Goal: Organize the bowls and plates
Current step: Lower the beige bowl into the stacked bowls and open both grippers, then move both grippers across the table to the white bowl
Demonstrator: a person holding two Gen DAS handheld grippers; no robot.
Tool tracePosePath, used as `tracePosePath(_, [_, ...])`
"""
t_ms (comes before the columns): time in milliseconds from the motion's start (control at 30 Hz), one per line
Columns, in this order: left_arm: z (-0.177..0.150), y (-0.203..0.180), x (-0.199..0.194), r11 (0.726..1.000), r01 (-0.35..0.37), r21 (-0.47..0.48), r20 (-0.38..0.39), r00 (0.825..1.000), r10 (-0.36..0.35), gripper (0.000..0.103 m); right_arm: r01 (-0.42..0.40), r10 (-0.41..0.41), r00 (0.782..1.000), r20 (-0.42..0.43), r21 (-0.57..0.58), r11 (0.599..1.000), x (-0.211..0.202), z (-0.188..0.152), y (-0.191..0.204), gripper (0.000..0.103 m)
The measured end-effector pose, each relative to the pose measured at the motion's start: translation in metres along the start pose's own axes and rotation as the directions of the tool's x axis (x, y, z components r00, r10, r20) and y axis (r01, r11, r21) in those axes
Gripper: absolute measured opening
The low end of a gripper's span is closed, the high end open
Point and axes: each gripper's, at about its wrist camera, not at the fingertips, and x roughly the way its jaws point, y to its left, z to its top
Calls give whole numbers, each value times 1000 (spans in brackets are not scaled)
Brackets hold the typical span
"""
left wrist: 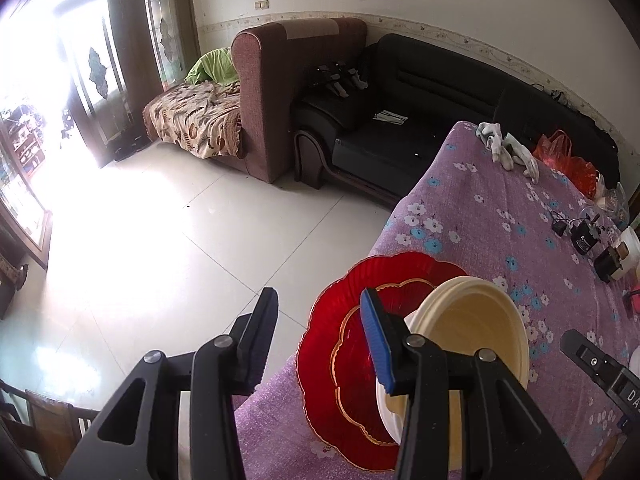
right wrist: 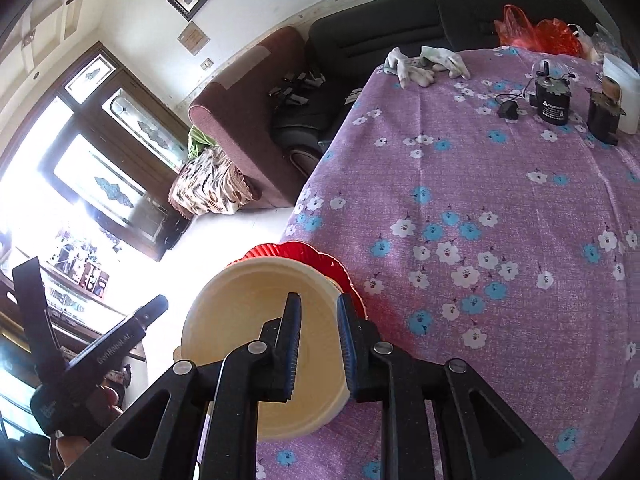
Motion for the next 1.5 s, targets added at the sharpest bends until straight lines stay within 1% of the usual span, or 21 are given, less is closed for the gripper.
tracePosePath(133, [-1, -6, -10, 1000, -6, 5, 17, 1000, 6, 42, -4, 4, 1000, 8, 18, 1000, -8, -2, -12, 21])
tracePosePath(233, [-5, -18, -19, 999, 4, 32, 29, 1000, -5, 42, -3, 3, 1000, 22, 30, 1000, -17, -3, -23, 21])
tracePosePath(333, [-11, -43, -29, 997, 28, 77, 37, 999, -31, 42, 4, -7, 999, 43, 50, 999, -31, -4, -39, 21])
tracePosePath(433, [-23, -81, -37, 986, 65, 151, 37, 997, -71, 44, 20, -25, 998, 64, 79, 997, -48, -6, -61, 21])
tracePosePath(500, [-35, -112, -41, 974, 99, 204, 27, 994, -106, 44, 34, -42, 996, 79, 101, 994, -61, -8, -79, 21])
tracePosePath(567, [-48, -144, -46, 957, 127, 259, 20, 990, -137, 48, 48, -59, 994, 92, 119, 992, -74, -11, -94, 21])
tracePosePath(667, [-71, -196, -54, 925, 166, 342, 14, 983, -182, 50, 81, -99, 988, 118, 149, 985, -100, -16, -124, 21])
tracePosePath(767, [-92, -237, -64, 895, 204, 398, 13, 974, -228, 54, 113, -143, 978, 155, 190, 975, -134, -22, -159, 20])
tracePosePath(800, [-100, -252, -67, 882, 217, 419, 12, 970, -244, 58, 122, -156, 974, 166, 202, 972, -143, -24, -168, 20])
tracePosePath(833, [-106, -265, -69, 871, 229, 435, 9, 966, -258, 63, 134, -173, 969, 177, 216, 967, -154, -27, -178, 20])
tracePosePath(933, [-125, -302, -77, 844, 263, 467, -1, 955, -297, 72, 165, -224, 951, 215, 263, 951, -190, -32, -213, 20])
tracePosePath(1067, [-139, -337, -80, 817, 329, 473, -52, 936, -347, 77, 192, -277, 929, 245, 321, 928, -229, -39, -254, 21])
tracePosePath(1167, [-144, -354, -80, 808, 363, 464, -78, 925, -371, 79, 214, -321, 910, 263, 365, 906, -258, -44, -286, 28])
tracePosePath(1200, [-146, -360, -78, 807, 363, 465, -81, 925, -370, 79, 230, -348, 897, 273, 383, 894, -269, -45, -299, 31])
tracePosePath(1233, [-147, -365, -77, 807, 359, 468, -80, 927, -367, 79, 239, -363, 890, 278, 393, 888, -276, -44, -307, 34])
tracePosePath(1267, [-149, -369, -76, 808, 354, 470, -79, 929, -362, 79, 251, -383, 879, 285, 408, 878, -284, -45, -317, 35])
tracePosePath(1300, [-150, -372, -72, 808, 351, 473, -83, 931, -356, 79, 267, -413, 863, 292, 431, 862, -293, -45, -330, 36])
tracePosePath(1333, [-151, -374, -69, 809, 349, 472, -89, 932, -350, 79, 278, -432, 853, 293, 446, 851, -299, -45, -338, 36])
tracePosePath(1367, [-153, -375, -66, 811, 347, 470, -94, 934, -345, 79, 292, -461, 838, 293, 473, 831, -307, -45, -351, 36])
tracePosePath(1400, [-153, -375, -63, 814, 344, 468, -99, 936, -338, 79, 294, -475, 830, 292, 494, 818, -312, -45, -361, 36])
tracePosePath(1500, [-153, -379, -55, 817, 338, 466, -113, 939, -324, 79, 273, -484, 823, 298, 540, 796, -325, -48, -385, 36])
